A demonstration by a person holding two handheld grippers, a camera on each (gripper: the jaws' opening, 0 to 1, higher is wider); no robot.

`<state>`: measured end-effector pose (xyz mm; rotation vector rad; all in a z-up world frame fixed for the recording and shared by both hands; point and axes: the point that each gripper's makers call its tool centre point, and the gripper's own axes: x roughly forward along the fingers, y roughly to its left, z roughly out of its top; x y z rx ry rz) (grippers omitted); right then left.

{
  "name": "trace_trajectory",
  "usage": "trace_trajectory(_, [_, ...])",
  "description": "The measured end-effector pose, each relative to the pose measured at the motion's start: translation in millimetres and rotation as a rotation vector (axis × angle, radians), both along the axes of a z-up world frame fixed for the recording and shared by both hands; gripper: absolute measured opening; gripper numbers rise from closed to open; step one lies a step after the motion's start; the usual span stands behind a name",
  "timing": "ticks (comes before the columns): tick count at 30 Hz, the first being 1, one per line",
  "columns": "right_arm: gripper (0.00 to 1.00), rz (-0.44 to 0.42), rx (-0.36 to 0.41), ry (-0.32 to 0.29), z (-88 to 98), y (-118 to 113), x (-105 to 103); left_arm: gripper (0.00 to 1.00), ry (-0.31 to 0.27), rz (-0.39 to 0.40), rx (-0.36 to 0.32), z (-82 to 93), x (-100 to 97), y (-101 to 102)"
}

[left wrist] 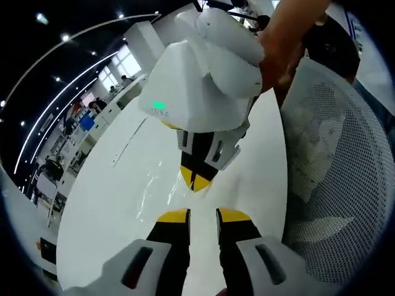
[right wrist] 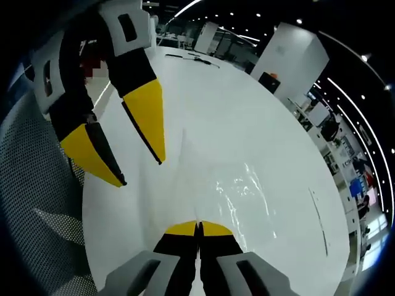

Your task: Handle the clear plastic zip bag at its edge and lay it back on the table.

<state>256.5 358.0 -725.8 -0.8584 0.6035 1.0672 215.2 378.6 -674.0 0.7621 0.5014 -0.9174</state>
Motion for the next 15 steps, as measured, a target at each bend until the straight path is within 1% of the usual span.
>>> trace_trajectory(3, [0.0, 0.011, -0.004, -0.004, 3.5, 0.9, -5.3, 0.16, 0.004, -0.025, 0.009, -2.7, -1.0, -5.2])
trace_trajectory(5, [0.0, 0.012, -0.004, -0.004, 5.5, 1.5, -6.3, 0.15, -0.004, -0.041, 0.011, -3.4, -1.0, -8.6])
trace_trajectory(7, [0.0, 0.01, -0.001, -0.006, 7.2, 2.5, -5.7, 0.14, -0.01, -0.06, 0.029, -7.0, -0.9, -10.1])
trace_trajectory(10, [0.0, 0.015, 0.0, -0.013, 10.5, 4.3, -6.3, 0.14, -0.026, -0.101, 0.082, -15.3, -1.2, -11.1])
trace_trajectory(13, [0.0, 0.02, -0.003, -0.013, 11.4, 4.2, -7.0, 0.16, -0.03, -0.109, 0.083, -20.7, 1.4, -13.1])
trace_trajectory(15, [0.0, 0.022, -0.003, -0.008, 10.7, 4.4, -7.5, 0.16, -0.044, -0.12, 0.106, -24.9, 3.2, -12.4])
